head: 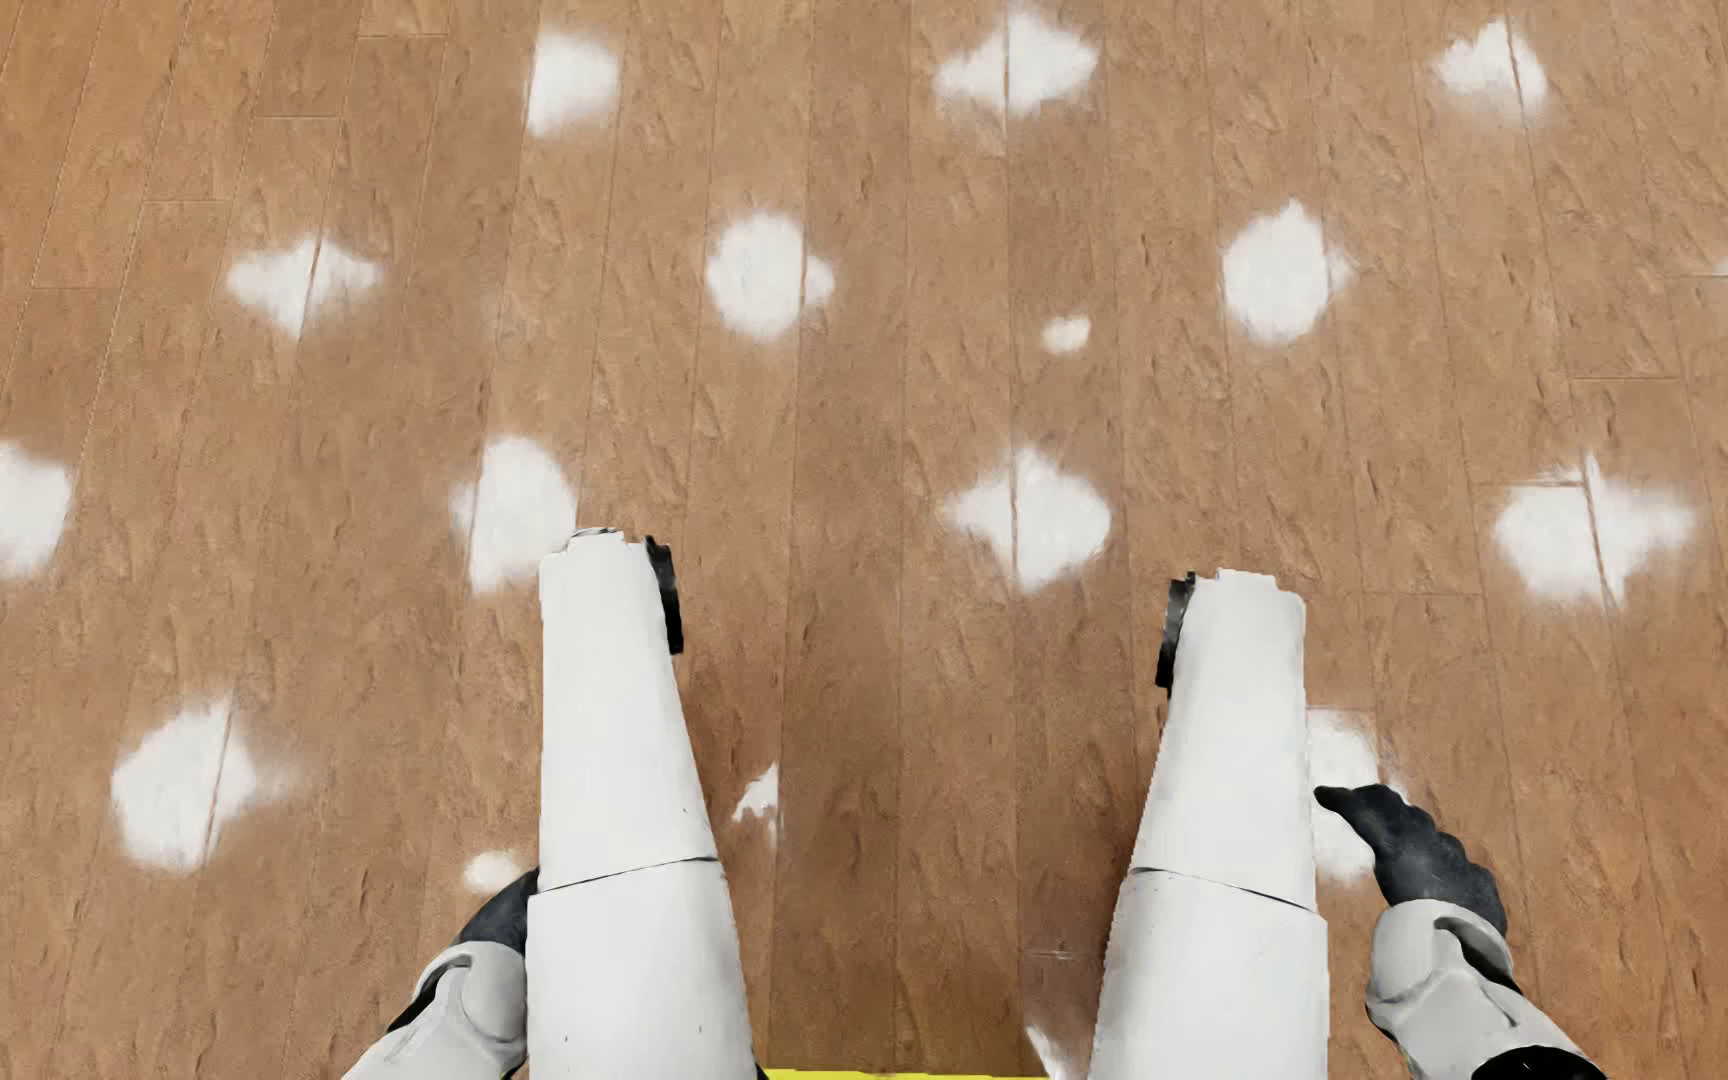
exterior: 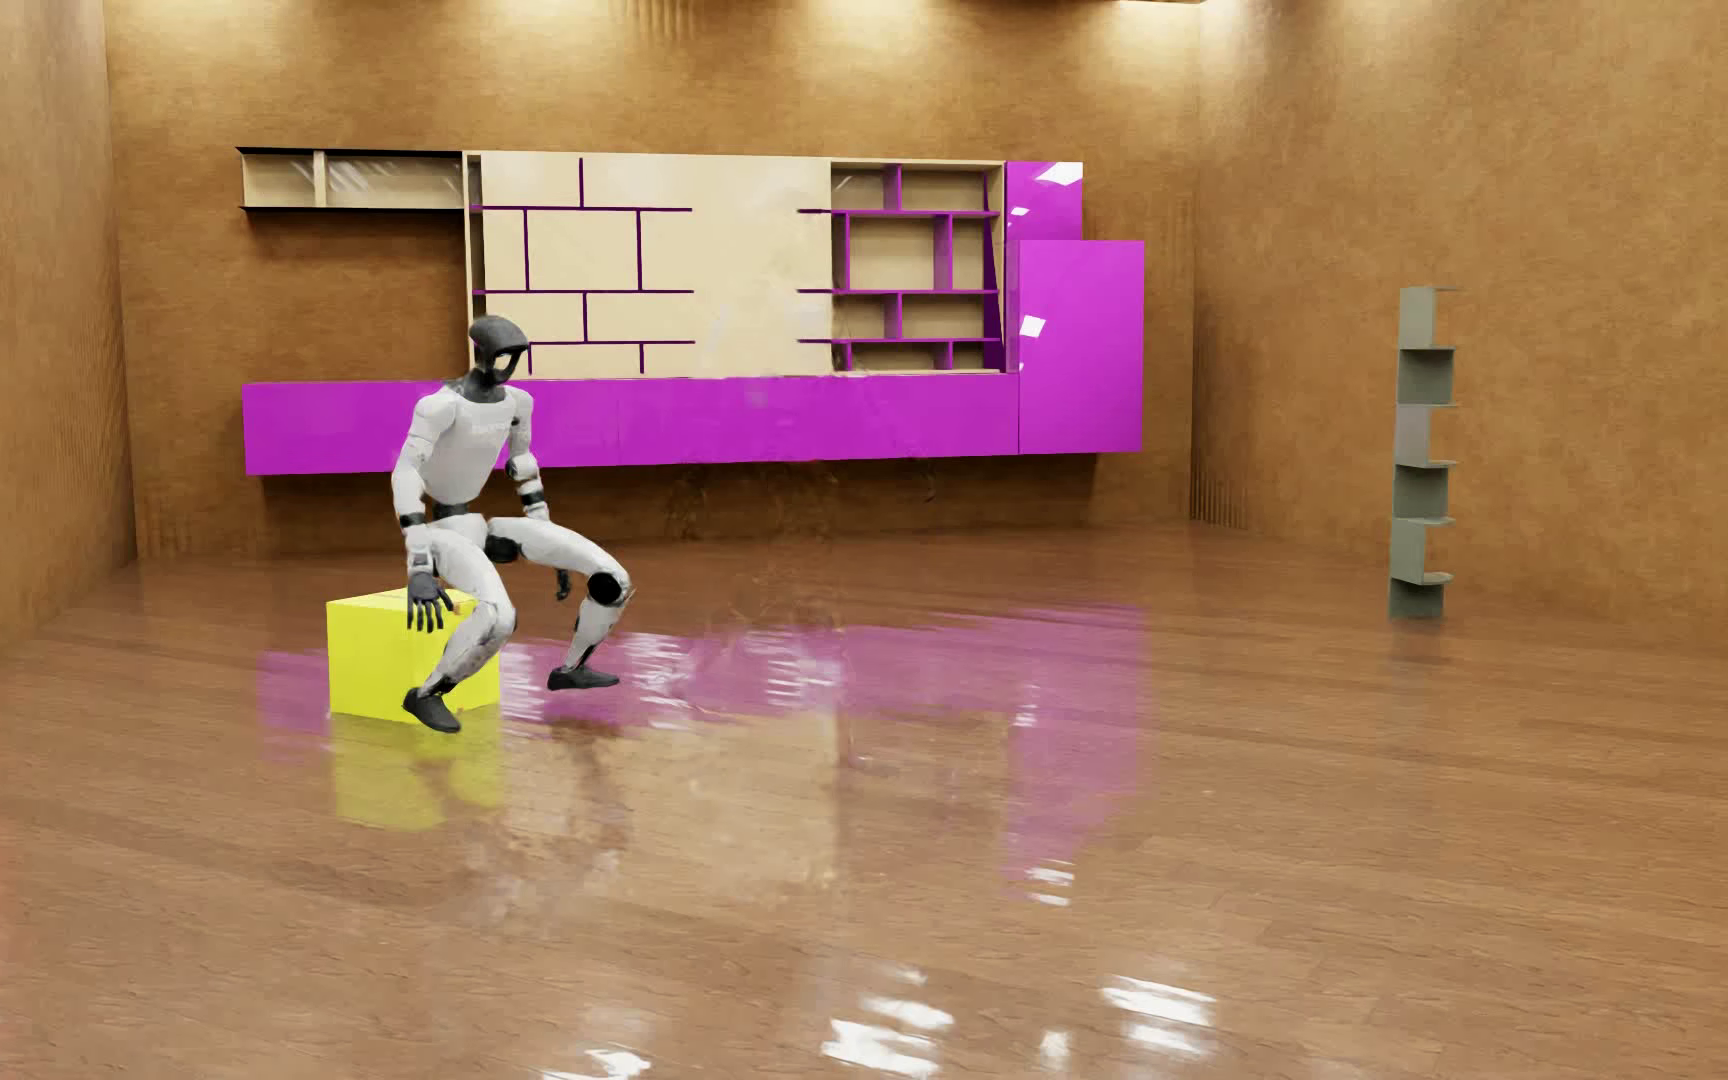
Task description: Get off of the yellow box
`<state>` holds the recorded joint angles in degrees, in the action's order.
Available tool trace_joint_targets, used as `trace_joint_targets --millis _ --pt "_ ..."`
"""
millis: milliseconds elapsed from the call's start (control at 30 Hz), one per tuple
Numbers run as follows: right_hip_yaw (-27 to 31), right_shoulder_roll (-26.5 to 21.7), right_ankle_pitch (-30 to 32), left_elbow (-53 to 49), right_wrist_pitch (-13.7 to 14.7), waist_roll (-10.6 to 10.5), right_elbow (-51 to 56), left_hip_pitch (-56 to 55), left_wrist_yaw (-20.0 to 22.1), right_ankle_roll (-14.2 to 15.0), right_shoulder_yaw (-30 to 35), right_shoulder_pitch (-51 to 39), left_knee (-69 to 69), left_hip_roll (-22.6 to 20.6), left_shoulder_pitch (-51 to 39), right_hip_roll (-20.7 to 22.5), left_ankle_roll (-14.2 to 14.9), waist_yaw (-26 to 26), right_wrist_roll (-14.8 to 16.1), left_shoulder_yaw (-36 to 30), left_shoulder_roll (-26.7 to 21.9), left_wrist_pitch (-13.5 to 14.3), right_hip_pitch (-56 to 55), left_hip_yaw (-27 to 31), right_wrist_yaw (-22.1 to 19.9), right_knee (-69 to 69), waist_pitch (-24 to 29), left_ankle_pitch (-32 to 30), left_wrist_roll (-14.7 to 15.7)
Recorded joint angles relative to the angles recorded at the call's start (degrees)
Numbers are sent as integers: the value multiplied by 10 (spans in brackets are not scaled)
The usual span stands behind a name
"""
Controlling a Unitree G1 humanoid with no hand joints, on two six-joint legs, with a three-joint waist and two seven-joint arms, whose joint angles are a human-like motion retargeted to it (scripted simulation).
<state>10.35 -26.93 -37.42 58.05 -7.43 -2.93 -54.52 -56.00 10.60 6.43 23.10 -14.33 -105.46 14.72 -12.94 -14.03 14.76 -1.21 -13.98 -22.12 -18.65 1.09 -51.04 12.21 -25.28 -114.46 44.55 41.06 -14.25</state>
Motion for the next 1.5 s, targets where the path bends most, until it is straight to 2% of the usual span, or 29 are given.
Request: trace_joint_targets --millis 33,67,100,200,300,333,400,433,600,733,800,867,900,933,967,1000,1033,1067,1100,1133,1200,1233,1267,1300,1333,1367,1400,1433,1500 --pt "-3 13 -4 20 5 1 -30 8 5 -3 11 -10 2 5 2 -1 3 3 5 4 10 29 4 -2 6 0 -6 4 14" --pt "-3 21 -6 41 4 3 -44 12 16 -3 12 -13 2 8 -4 -2 4 4 12 17 25 17 5 -2 11 -1 -13 8 54" --pt "-7 26 -7 50 3 3 -49 17 41 -6 13 -13 0 15 -2 1 24 2 15 22 32 9 11 0 11 1 -15 5 66" --pt "-10 43 2 51 -10 6 -66 38 49 -3 16 -10 0 14 -1 5 17 4 17 16 19 8 27 -3 -5 3 -14 5 62" --pt "-6 49 -1 28 -1 2 -75 53 35 -10 17 -3 1 9 5 19 11 8 9 4 15 1 40 -2 0 4 -14 4 13" --pt "-5 48 1 31 -3 -1 -75 60 37 -6 18 -4 6 6 1 23 -14 8 10 5 17 -5 41 -4 2 5 -9 13 9" --pt "-4 45 23 32 -4 -7 -74 61 36 -2 18 0 4 1 0 30 -20 10 12 4 19 -7 42 -4 0 12 -3 13 13" --pt "-1 41 26 31 4 -8 -72 56 27 5 11 1 1 0 -1 32 -6 8 15 3 20 -2 35 -3 6 13 -1 3 13" --pt "-7 29 43 28 20 -16 -61 32 17 6 -9 14 -1 0 -8 34 -1 4 14 2 15 9 16 -1 16 22 12 4 10" --pt "2 32 42 12 18 -12 -53 -8 7 9 -24 15 -4 -2 -12 30 -4 2 16 5 3 12 -26 4 5 20 16 10 4" --pt "6 29 44 3 5 -13 -39 -38 0 7 -27 18 0 -9 -19 35 -8 3 3 5 -2 5 -56 10 29 26 15 6 4" --pt "7 33 38 9 -13 -13 -42 -55 7 7 -28 19 20 -14 -27 36 -15 5 -2 -2 -7 5 -75 9 7 43 6 7 5" --pt "5 33 37 18 12 -9 -45 -52 -7 2 -35 21 38 -20 -34 33 -23 4 7 -11 -7 10 -76 4 26 57 -1 4 8" --pt "2 36 42 22 5 -12 -55 -58 8 -6 -36 25 55 -23 -41 34 -17 4 10 -14 -6 7 -81 4 5 73 -16 -5 13" --pt "2 37 34 21 -6 -9 -67 -43 3 -6 -36 32 77 -27 -42 28 -12 5 11 -21 -8 11 -67 0 -1 92 -28 -6 23" --pt "-3 37 40 15 3 -3 -66 -19 1 -18 -28 39 110 -25 -48 33 -18 5 19 -21 -13 3 -51 -9 7 124 -34 -9 8" --pt "-15 39 52 10 3 3 -70 9 3 -39 -26 42 152 -32 -55 38 -34 4 28 -25 -17 11 -30 -26 5 165 -44 -14 20" --pt "-18 45 54 5 1 7 -80 42 -6 -34 -31 45 195 -42 -53 32 -41 8 29 -24 -18 11 -1 -36 6 199 -55 -24 6" --pt "-25 50 63 -2 -9 12 -85 74 5 -37 -28 50 248 -54 -55 32 -68 8 33 -29 -20 22 26 -43 -6 245 -72 -30 21" --pt "-30 52 73 -5 -1 16 -86 111 4 -36 -28 55 306 -61 -52 35 -77 9 32 -31 -21 24 57 -44 -2 295 -90 -50 18" --pt "-51 55 96 -17 -17 27 -92 209 -6 -52 -9 69 429 -78 -23 44 -112 11 31 -22 -31 35 143 -61 4 407 -127 -89 13" --pt "-54 57 106 -25 -2 21 -100 232 -1 -55 -3 69 474 -76 -3 61 -121 7 31 -17 -28 36 171 -49 14 461 -158 -107 15" --pt "-61 55 116 -14 -5 24 -113 294 -15 -62 17 69 523 -81 14 68 -138 0 34 -7 -24 44 228 -57 21 518 -172 -127 5" --pt "-72 66 120 -8 -2 31 -125 324 -14 -63 24 63 525 -86 35 68 -121 -1 39 -13 -23 46 291 -33 28 574 -182 -159 7" --pt "-69 75 141 -5 -9 37 -131 302 -19 -76 42 59 497 -78 56 85 -96 -10 23 2 -23 45 313 -10 39 624 -214 -204 5" --pt "-78 79 148 -5 -7 38 -118 302 -21 -76 36 60 480 -82 78 84 -88 -17 24 9 -17 42 376 1 39 692 -229 -214 6" --pt "-100 95 147 6 35 45 -111 298 -14 -71 18 52 476 -79 88 90 -92 -27 -1 16 -13 44 417 -34 48 736 -237 -209 -21" --pt "-115 94 156 8 40 43 -83 300 -31 -65 22 50 506 -70 107 91 -72 -33 -14 29 -5 37 468 -44 67 795 -244 -214 -30" --pt "-138 98 170 26 58 50 -38 299 -38 -58 36 36 617 -63 140 91 -64 -48 -31 39 7 40 558 -62 82 903 -262 -265 -31"
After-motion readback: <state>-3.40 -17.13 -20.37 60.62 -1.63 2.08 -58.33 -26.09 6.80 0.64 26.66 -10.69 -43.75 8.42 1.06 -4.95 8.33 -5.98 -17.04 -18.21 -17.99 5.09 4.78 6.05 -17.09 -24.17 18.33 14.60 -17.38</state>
